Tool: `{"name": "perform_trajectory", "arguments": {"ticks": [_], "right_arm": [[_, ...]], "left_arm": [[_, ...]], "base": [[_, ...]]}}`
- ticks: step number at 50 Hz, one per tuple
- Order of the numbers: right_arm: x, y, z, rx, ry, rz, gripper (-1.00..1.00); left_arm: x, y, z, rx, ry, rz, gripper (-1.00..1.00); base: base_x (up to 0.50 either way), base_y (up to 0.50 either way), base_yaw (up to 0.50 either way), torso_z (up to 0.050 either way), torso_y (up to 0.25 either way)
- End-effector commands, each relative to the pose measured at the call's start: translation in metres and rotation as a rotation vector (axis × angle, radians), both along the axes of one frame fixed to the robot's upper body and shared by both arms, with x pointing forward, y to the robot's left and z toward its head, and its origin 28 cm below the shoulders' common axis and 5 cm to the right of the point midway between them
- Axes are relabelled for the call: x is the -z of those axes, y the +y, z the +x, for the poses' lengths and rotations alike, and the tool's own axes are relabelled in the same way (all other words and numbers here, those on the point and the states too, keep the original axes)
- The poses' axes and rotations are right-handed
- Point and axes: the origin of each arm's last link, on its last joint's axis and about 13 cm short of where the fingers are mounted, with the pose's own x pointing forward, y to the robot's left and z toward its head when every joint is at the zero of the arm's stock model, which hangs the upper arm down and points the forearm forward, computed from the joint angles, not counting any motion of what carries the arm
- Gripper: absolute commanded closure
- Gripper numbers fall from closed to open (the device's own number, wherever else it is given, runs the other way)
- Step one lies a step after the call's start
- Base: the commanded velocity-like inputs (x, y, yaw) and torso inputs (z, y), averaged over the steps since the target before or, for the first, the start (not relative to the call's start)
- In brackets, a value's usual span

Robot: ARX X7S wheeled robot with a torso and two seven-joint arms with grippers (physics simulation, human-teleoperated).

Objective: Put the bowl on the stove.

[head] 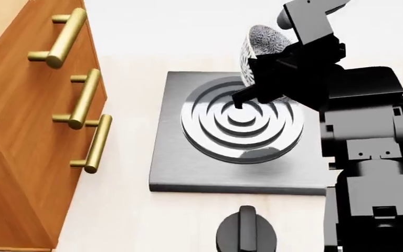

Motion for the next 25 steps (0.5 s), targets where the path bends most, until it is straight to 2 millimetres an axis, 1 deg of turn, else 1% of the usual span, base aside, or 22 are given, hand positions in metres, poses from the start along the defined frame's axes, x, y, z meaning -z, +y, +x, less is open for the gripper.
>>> {"name": "perform_trajectory", "arguments": {"ticks": [1,4,5,22,24,25], "right_arm": [[-0.0009,0.0094,0.0018,-0.033,-0.011,0.03,1.0],[-0.0011,0.0097,0.0018,-0.033,-0.012,0.033,1.0],[-0.0009,0.0099,0.0019,-0.035,-0.011,0.03,1.0],[0.0,0.0165,0.0027,-0.05,-0.01,0.03,1.0],[0.0,0.0168,0.0028,-0.05,-0.009,0.03,1.0],[-0.0001,0.0168,0.0028,-0.049,-0.009,0.031,1.0]], "left_arm": [[0.0008,0.0022,-0.001,-0.041,-0.042,0.021,-1.0],[-0.0001,0.0029,0.0004,-0.027,-0.019,0.006,-1.0],[-0.0001,0.0035,0.0011,-0.011,0.006,-0.015,-1.0],[0.0003,0.0044,-0.0009,-0.028,-0.034,0.0,-1.0],[0.0006,0.0045,-0.0015,-0.021,-0.035,0.003,-1.0],[0.0009,0.0043,-0.0029,-0.014,-0.064,0.021,-1.0]], "base": [[0.0,0.0,0.0,0.0,-0.25],[0.0,0.0,0.0,0.0,-0.25],[0.0,0.0,0.0,0.0,0.0],[0.0,0.0,0.0,0.0,0.0],[0.0,0.0,0.0,0.0,-0.169],[0.0,0.0,0.0,0.0,-0.25]]}}
